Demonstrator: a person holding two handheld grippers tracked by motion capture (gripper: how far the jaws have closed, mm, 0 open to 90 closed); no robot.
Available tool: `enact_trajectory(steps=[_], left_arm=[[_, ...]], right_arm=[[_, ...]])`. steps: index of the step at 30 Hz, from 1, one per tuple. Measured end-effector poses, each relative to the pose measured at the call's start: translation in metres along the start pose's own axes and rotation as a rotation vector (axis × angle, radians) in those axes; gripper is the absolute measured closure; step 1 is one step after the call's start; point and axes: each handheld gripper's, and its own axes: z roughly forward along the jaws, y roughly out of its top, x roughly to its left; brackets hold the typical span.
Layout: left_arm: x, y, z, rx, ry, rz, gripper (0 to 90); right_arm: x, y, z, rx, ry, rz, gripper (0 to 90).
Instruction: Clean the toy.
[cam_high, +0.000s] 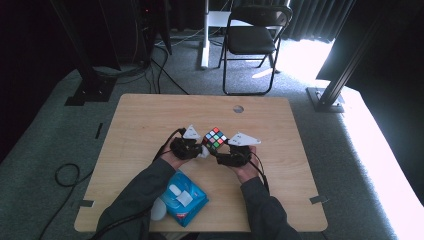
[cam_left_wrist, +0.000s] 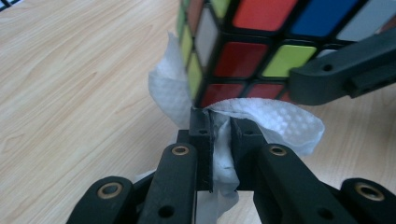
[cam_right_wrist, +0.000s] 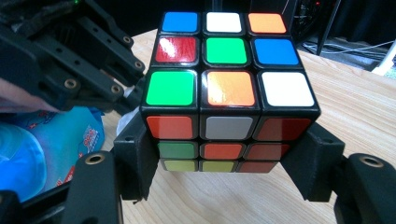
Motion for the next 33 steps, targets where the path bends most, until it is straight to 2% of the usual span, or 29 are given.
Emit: enact_trajectory(steps=[12, 19, 26, 33], left_arm=[[-0.016, 0.004, 0.005, 0.029, -0.039, 0.078, 82.1], [-0.017, 0.003, 0.003, 0.026, -0.062, 0.094, 82.0], [-0.013, 0.001, -0.006, 0.001, -0.062, 0.084, 81.9], [0.001, -0.004, -0.017, -0.025, -0.020, 0.041, 82.0]], right_arm=[[0.000, 0.000, 0.000, -0.005, -0.004, 0.008, 34.3], [-0.001, 0.000, 0.000, 0.003, -0.020, 0.005, 34.3], [-0.004, -0.001, 0.000, 0.011, -0.042, 0.019, 34.2], [-0.005, -0.003, 0.002, 0.037, -0.082, 0.022, 34.3]])
